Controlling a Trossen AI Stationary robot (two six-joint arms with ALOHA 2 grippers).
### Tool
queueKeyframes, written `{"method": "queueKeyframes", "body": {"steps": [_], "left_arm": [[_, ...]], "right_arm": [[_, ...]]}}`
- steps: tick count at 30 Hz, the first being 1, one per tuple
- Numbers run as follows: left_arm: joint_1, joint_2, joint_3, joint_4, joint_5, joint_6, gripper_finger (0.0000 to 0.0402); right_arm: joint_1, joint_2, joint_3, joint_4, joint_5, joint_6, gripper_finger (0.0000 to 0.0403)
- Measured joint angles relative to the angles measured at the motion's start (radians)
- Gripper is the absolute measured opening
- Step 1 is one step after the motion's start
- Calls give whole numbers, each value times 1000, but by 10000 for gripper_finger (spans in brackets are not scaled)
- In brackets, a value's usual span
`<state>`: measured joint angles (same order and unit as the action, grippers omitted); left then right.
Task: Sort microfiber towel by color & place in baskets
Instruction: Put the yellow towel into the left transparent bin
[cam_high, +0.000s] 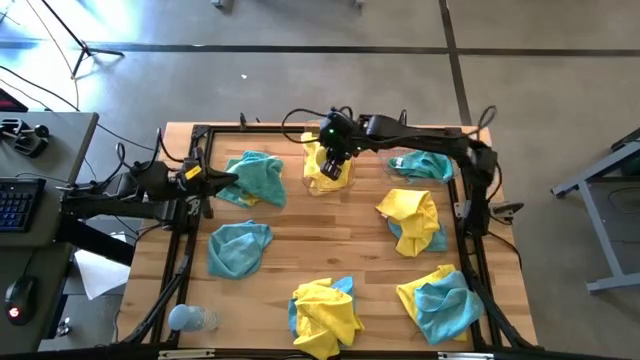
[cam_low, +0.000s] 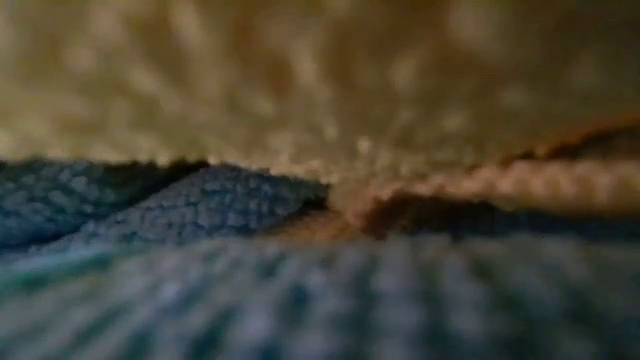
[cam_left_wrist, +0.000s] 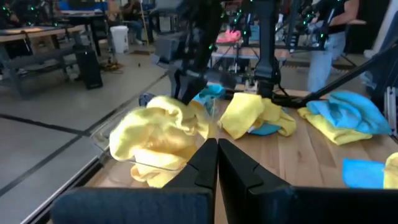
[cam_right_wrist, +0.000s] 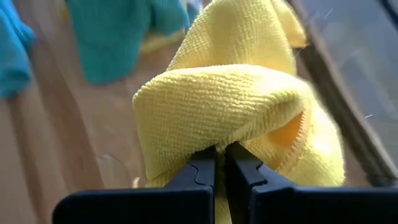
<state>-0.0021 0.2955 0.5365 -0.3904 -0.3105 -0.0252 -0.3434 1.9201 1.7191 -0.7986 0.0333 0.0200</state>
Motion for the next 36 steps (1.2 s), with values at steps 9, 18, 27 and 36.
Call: {"method": "queueKeyframes", "body": {"steps": [9,18,27,36], "left_arm": [[0,49,0,-3,-1,-16,0],[0,99,0,-2,-1,-25,0],[0,119,0,-3,0,-25,0],[0,119,0,-5,0,-26,0]], "right_arm": [[-26,169,0,36,-4,-73,34],[-26,206,0,-5,22,-54,124],[-30,182,184,-233,23,-46,173],[-32,185,216,1,-4,-168,138]]}}
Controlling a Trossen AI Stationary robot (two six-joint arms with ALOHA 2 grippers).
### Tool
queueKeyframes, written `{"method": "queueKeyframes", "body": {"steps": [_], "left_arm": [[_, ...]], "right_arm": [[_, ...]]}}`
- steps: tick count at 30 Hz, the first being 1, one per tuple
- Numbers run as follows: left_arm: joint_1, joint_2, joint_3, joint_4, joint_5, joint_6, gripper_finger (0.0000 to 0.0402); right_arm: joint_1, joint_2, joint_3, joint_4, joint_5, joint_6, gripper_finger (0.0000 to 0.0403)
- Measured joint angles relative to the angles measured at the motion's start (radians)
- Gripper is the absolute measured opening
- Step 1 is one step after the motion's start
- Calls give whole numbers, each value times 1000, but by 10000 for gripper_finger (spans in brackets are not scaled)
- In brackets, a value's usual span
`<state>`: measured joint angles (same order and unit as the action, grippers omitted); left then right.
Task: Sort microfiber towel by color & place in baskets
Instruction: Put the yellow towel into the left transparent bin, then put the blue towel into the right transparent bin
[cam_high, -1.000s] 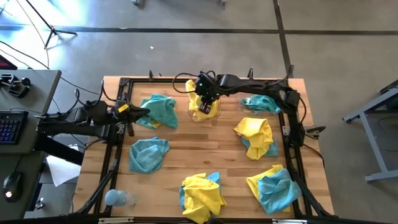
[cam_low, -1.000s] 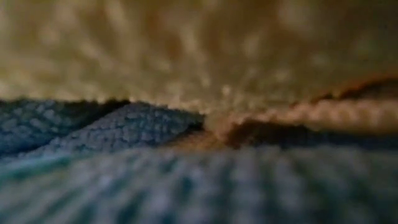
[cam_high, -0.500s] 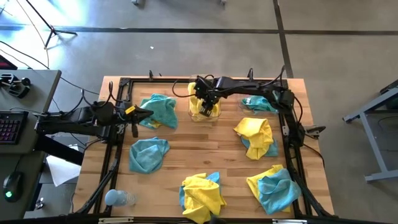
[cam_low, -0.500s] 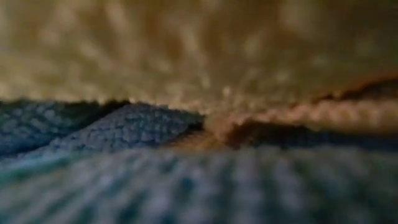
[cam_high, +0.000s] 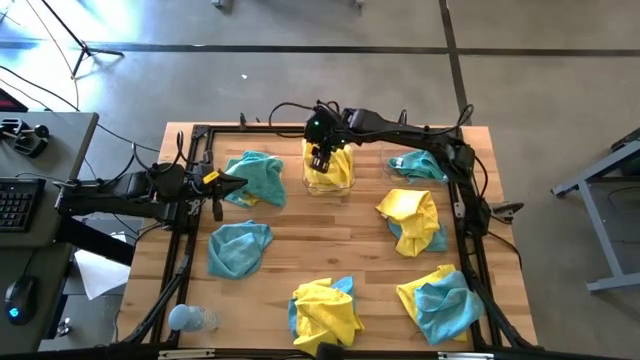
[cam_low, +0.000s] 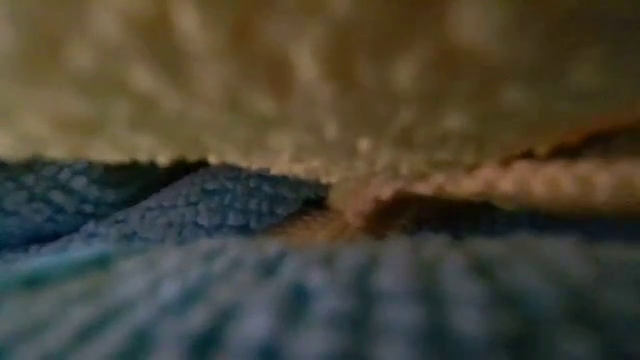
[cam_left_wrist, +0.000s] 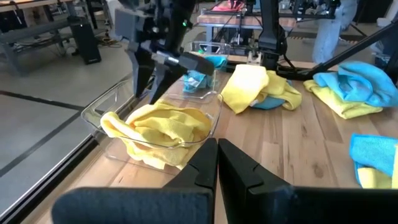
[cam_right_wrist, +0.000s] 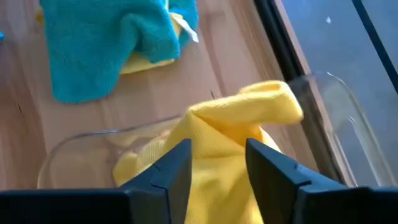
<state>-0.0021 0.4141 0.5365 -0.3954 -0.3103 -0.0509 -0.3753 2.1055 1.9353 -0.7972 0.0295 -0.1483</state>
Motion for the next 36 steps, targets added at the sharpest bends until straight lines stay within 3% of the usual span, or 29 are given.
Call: {"method": "queueKeyframes", "body": {"steps": [9,19,36], "left_arm": [[0,0,0,0,1,0,0],[0,0,0,1,1,-25,0],[0,0,0,0,1,-26,0]], "right_arm": [[-7,107,-71,22,-65,-23,75],[-20,166,-72,16,-16,8,67],[-22,-70,-72,-113,9,223,85]]}}
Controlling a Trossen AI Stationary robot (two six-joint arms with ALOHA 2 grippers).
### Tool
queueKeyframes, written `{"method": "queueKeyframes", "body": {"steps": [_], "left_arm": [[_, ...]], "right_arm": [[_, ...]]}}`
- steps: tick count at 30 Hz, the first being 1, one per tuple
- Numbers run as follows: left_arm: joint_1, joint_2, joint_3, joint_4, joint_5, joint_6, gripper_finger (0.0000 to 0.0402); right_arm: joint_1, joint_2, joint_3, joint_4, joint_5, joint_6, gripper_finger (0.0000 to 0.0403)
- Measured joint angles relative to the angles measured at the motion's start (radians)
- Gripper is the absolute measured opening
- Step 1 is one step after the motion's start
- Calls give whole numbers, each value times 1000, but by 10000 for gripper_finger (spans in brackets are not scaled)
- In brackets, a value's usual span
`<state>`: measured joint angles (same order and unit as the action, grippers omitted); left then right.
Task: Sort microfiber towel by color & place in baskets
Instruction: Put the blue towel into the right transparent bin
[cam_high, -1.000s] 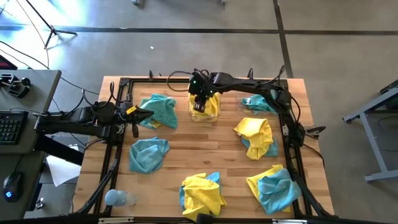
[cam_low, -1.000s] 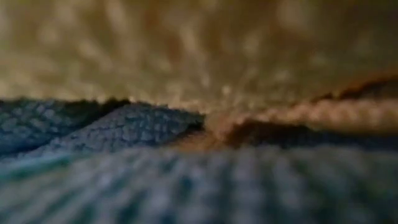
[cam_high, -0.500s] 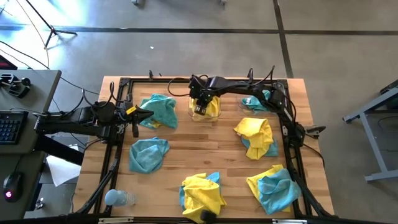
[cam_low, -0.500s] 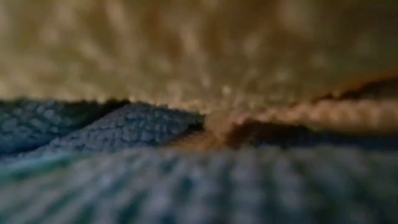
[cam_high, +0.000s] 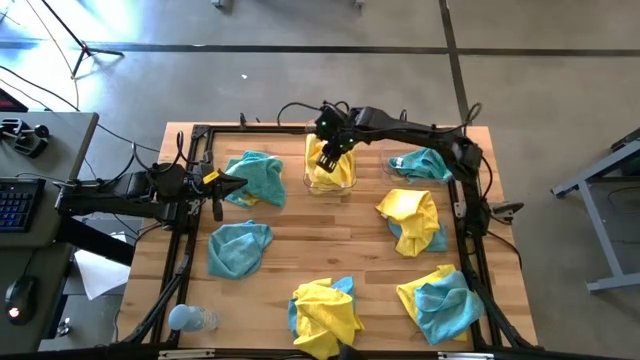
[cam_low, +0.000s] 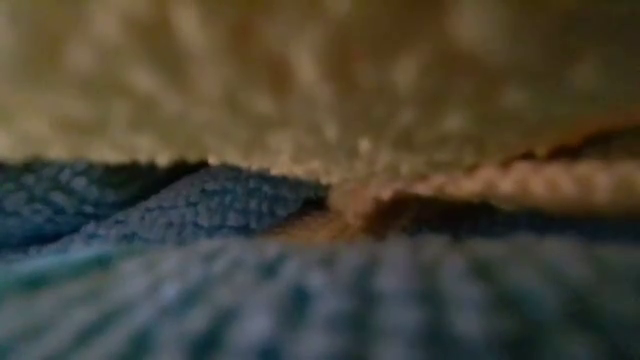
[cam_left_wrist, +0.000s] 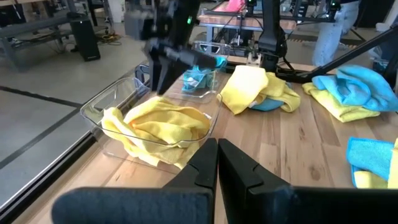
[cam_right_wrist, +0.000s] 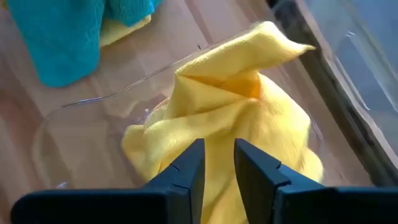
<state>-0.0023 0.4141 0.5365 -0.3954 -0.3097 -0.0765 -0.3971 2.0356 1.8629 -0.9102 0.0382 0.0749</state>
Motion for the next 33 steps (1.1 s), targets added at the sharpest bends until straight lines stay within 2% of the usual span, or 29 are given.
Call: {"method": "queueKeyframes", "body": {"steps": [8,10,13,18,21,26,29,33], "left_arm": [[0,0,0,0,0,0,0],[0,0,0,1,0,0,0],[0,0,0,1,0,0,0],[0,0,0,0,0,0,0],[0,0,0,1,0,0,0],[4,10,0,2,-48,-9,4],[14,31,0,-2,-101,-19,24],[65,83,0,-19,-122,-43,73]], "right_arm": [[57,-103,0,-210,23,176,118],[104,-120,-5,-283,84,189,118],[198,-172,-105,-287,228,247,117],[340,-335,-363,-169,276,481,116],[422,-450,-524,-10,286,613,116],[539,-590,-744,274,340,712,116],[573,-621,-826,355,343,744,116],[583,-624,-864,390,342,856,116]]}}
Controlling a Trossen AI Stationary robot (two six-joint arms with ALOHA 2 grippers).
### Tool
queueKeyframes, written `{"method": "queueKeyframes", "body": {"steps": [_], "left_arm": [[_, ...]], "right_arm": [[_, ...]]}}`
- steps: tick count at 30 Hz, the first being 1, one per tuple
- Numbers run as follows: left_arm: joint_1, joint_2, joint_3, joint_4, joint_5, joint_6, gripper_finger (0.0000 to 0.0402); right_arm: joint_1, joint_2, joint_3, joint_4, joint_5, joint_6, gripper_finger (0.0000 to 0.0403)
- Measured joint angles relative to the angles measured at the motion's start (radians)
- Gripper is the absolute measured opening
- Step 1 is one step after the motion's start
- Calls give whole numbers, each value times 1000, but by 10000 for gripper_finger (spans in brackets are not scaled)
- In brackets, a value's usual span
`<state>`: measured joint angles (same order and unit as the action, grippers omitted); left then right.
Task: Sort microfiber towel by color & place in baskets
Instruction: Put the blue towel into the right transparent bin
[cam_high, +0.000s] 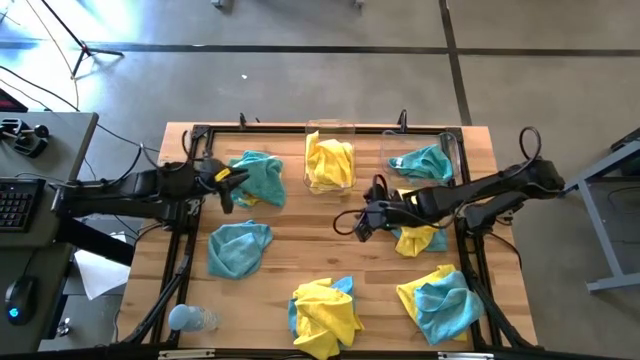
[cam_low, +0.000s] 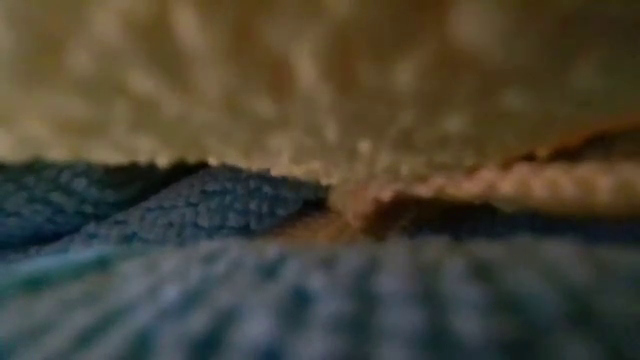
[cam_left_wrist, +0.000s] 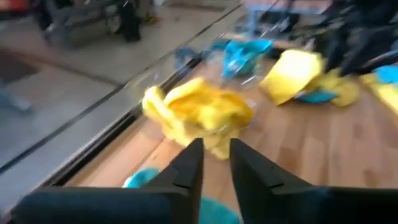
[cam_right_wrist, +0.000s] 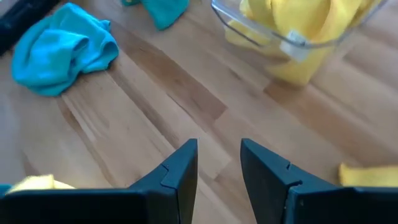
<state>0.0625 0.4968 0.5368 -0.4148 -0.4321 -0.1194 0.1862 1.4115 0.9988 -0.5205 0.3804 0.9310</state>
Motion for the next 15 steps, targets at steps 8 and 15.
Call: {"method": "queueKeyframes", "body": {"steps": [8,15], "left_arm": [[205,245,157,-289,-36,-114,144],[448,515,281,-453,127,-198,140]], "right_arm": [[-16,0,14,-65,2,31,116],[-23,0,13,-147,4,-35,116]]}}
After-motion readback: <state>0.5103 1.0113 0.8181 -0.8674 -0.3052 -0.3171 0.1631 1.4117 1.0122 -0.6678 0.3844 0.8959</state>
